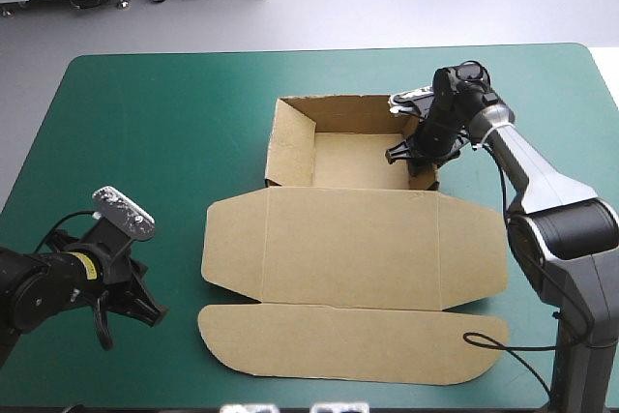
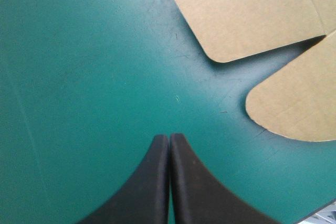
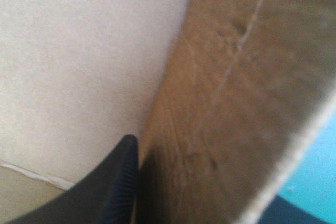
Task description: Fold the box
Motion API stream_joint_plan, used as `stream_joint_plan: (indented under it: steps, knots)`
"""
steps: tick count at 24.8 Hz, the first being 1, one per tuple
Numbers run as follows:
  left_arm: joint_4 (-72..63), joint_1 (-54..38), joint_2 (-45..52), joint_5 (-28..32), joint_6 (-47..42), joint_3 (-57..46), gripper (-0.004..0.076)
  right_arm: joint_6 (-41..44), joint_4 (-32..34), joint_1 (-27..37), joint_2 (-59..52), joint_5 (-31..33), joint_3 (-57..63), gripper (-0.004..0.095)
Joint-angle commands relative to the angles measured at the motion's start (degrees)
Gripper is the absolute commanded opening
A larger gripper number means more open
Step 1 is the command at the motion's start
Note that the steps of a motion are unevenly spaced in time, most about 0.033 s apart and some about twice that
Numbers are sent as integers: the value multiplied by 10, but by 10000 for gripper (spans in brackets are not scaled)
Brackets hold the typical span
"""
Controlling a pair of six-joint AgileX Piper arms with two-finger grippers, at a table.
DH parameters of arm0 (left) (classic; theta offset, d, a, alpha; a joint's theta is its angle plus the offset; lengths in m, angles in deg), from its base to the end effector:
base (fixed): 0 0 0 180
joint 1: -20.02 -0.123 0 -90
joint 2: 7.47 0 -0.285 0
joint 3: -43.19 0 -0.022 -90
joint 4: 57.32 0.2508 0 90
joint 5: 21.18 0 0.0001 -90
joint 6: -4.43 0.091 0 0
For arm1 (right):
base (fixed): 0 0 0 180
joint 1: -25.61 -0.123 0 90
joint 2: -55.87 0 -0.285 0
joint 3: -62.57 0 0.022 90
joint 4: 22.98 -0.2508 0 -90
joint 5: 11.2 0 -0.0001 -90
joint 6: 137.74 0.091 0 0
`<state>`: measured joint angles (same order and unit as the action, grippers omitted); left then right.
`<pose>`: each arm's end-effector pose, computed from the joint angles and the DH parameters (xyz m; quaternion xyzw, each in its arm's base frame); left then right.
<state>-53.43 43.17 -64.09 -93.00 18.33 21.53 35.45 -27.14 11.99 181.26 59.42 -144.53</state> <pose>0.1214 -0.0455 0.3547 0.3086 0.9150 0.0130 0.2597 0.4202 0.1082 0.2519 -0.1679 0.9804 0.0409 0.0943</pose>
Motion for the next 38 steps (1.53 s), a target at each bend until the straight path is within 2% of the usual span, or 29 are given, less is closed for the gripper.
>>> stream_joint_plan:
  steps: [1,8,14,19,23,29,32,34,38]
  knots:
    - [-3,0,6,-20,-9,14,-8,-4,-3,2,-32,-3,-16,-21]
    - [1,0,6,-15,-11,14,-8,-7,11,15,-32,1,-44,-17]
    - [2,0,6,-16,-11,14,-8,-7,34,86,-41,10,-108,-17]
    - [3,0,6,-20,-11,14,-8,-7,59,165,-44,10,-113,-17]
    - [7,0,6,-20,-11,14,-8,-4,42,252,-44,10,-113,-17]
    - [8,0,6,-18,-11,14,-8,-5,-23,364,-44,10,-112,-17]
    - [14,0,6,-15,-11,14,-8,-3,-30,415,-44,10,-112,-17]
    - [26,0,6,-15,-11,14,-8,-1,-44,441,-44,10,-112,-17]
    - [34,0,6,-14,-11,14,-8,-3,-52,449,-44,10,-112,-16]
